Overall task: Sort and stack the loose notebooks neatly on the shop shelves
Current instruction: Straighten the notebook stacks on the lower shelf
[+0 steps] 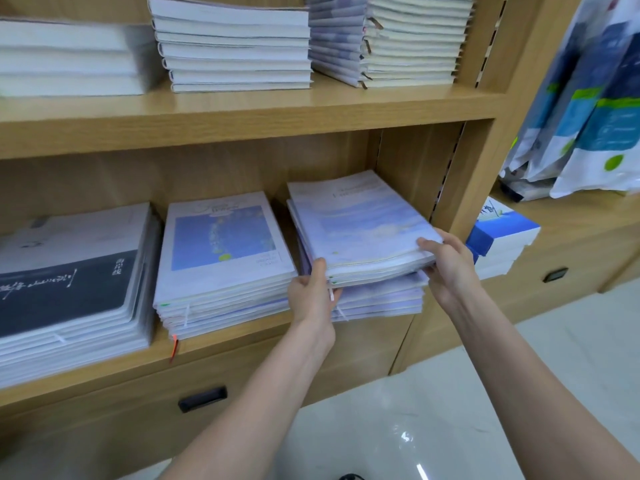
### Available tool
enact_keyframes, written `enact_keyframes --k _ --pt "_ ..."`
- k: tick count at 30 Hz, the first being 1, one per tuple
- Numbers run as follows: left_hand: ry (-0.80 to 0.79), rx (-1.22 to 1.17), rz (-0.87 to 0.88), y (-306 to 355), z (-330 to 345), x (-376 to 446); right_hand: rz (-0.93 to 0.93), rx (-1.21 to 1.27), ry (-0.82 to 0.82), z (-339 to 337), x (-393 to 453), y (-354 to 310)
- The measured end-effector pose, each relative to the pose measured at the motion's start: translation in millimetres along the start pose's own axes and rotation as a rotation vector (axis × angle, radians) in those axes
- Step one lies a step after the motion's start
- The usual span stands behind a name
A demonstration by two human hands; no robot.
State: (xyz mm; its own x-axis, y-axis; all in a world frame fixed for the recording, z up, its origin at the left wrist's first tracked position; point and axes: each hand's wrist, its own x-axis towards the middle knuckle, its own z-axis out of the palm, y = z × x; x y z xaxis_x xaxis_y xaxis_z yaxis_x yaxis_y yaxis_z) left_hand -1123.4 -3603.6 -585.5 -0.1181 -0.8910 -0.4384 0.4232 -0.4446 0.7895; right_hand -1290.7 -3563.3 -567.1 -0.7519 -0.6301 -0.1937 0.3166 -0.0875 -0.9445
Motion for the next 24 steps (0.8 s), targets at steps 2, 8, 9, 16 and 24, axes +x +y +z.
enact_keyframes --k 2,8,9,16,24 --pt "-0.018 0.129 -0.001 -0.3 -2.6 5.2 0.018 -0.001 -0.015 -0.6 3.4 2.9" --pt "-0.162 0.982 0.421 10.2 -47.0 3.5 0.028 -0.188 -0.032 -8.3 10.9 18.8" --pt "-0.116 1.104 0.545 9.3 -55.5 3.2 0.015 -0.208 -0.038 -9.7 10.7 20.7" --pt "-0.287 1.058 0.531 -10.9 -62.0 21.9 -0.121 -0.501 -0.044 -11.5 11.9 28.8" --pt "-0.428 0.941 0.370 -6.9 -64.0 14.6 -0.081 -0.599 -0.056 -21.6 5.4 30.7"
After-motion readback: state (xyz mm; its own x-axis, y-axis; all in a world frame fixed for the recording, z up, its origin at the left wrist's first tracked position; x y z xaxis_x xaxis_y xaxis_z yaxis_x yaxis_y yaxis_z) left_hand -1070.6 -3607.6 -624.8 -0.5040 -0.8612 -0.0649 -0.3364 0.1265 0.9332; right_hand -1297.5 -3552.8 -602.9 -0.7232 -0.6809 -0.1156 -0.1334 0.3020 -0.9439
